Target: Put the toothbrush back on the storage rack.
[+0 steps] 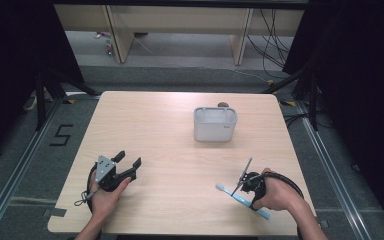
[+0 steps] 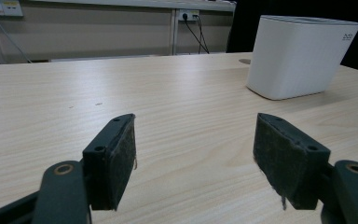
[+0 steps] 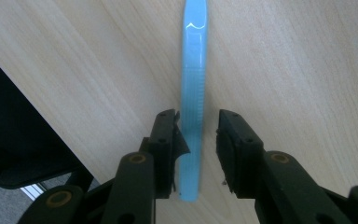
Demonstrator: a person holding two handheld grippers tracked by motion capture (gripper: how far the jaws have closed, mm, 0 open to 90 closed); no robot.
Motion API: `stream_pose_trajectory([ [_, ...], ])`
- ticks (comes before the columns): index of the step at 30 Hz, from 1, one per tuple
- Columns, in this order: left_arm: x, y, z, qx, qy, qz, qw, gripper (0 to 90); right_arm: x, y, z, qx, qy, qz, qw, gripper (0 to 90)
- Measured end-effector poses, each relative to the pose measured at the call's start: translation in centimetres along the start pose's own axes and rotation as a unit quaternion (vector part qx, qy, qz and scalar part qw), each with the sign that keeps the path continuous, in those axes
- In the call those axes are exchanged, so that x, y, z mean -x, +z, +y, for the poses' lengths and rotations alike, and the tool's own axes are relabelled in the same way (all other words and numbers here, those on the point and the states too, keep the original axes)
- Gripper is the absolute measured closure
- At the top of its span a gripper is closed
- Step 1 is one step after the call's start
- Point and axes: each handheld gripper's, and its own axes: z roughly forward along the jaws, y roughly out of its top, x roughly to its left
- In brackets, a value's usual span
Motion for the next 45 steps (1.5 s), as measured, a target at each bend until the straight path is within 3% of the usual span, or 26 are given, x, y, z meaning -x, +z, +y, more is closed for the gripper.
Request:
stream_pose_trajectory([
  [8, 0.0, 0.0, 0.0, -0.001, -0.001, 0.0, 1.0, 29.1, 0.0, 0.4, 0.5, -0.006, -0.003, -0.006, 1.0, 69.4],
  [9, 0.0, 0.0, 0.0, -0.001, -0.001, 0.0, 1.0, 29.2, -0.1, 0.4, 0.7, -0.007, -0.001, 0.003, 1.0, 69.5],
  [10, -0.1, 0.0, 0.0, -0.001, -0.002, 0.0, 1.0, 29.2, -0.1, 0.5, 0.9, -0.007, 0.002, 0.0, 1.0, 69.6],
  [11, -0.1, 0.0, 0.0, -0.001, -0.002, 0.0, 1.0, 29.1, -0.1, 0.5, 1.0, -0.012, -0.011, -0.012, 0.9998, 69.8],
  [18, -0.1, 0.0, 0.0, 0.0, -0.005, 0.0, 1.0, 29.1, -0.2, 0.8, 1.7, -0.011, -0.005, -0.006, 0.9999, 70.5],
  [39, -0.1, 0.0, 0.0, -0.001, -0.007, -0.001, 1.0, 29.2, -0.3, 1.2, 2.0, -0.017, -0.024, -0.021, 0.9994, 78.3],
  [42, -0.1, 0.0, 0.0, 0.0, -0.007, -0.002, 1.0, 29.2, -0.6, 1.2, 2.1, -0.019, -0.011, -0.023, 0.9995, 78.6],
  [45, -0.1, 0.0, 0.0, 0.0, -0.006, -0.001, 1.0, 29.2, -0.6, 1.2, 2.1, -0.017, -0.016, -0.024, 0.9994, 78.9],
])
